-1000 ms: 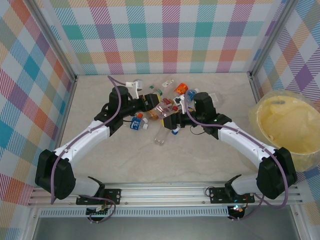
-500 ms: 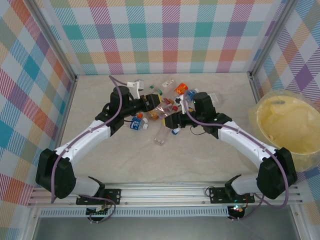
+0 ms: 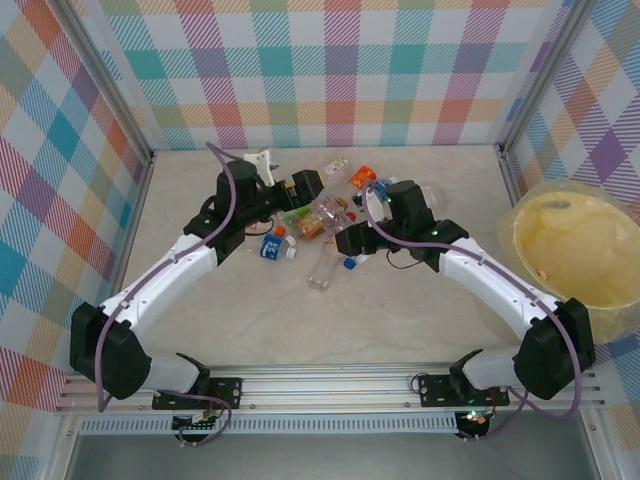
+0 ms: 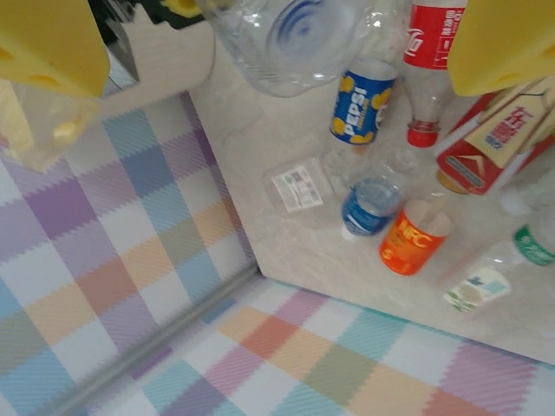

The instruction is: Put the plastic bottles in the bin

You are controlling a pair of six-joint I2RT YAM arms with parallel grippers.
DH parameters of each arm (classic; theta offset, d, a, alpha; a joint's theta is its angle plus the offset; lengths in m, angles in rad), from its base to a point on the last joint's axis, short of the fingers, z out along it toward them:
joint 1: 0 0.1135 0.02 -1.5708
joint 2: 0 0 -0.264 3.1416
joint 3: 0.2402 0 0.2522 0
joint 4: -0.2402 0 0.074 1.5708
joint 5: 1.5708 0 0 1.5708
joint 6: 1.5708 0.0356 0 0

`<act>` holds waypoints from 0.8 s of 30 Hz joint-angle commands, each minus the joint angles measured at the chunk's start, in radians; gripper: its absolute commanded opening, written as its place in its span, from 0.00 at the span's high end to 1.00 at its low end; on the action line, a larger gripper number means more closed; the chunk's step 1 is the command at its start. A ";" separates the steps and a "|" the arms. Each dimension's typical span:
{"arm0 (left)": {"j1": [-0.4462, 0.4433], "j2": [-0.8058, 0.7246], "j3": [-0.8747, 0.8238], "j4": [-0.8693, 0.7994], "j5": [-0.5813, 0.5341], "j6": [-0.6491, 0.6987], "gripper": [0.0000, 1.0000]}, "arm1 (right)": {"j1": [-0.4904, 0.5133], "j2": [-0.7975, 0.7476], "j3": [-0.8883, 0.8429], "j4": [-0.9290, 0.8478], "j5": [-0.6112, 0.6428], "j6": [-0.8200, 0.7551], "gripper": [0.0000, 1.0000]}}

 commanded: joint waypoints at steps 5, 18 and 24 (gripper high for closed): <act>0.001 -0.107 -0.018 -0.299 -0.526 -0.188 0.00 | -0.087 -0.106 0.107 -0.194 0.216 -0.115 0.54; 0.022 -0.034 -0.032 -0.368 -0.551 -0.266 0.00 | -0.259 -0.164 0.470 -0.336 0.483 -0.240 0.54; 0.022 -0.011 -0.036 -0.331 -0.506 -0.258 0.00 | -0.341 -0.155 0.623 -0.445 0.682 -0.290 0.54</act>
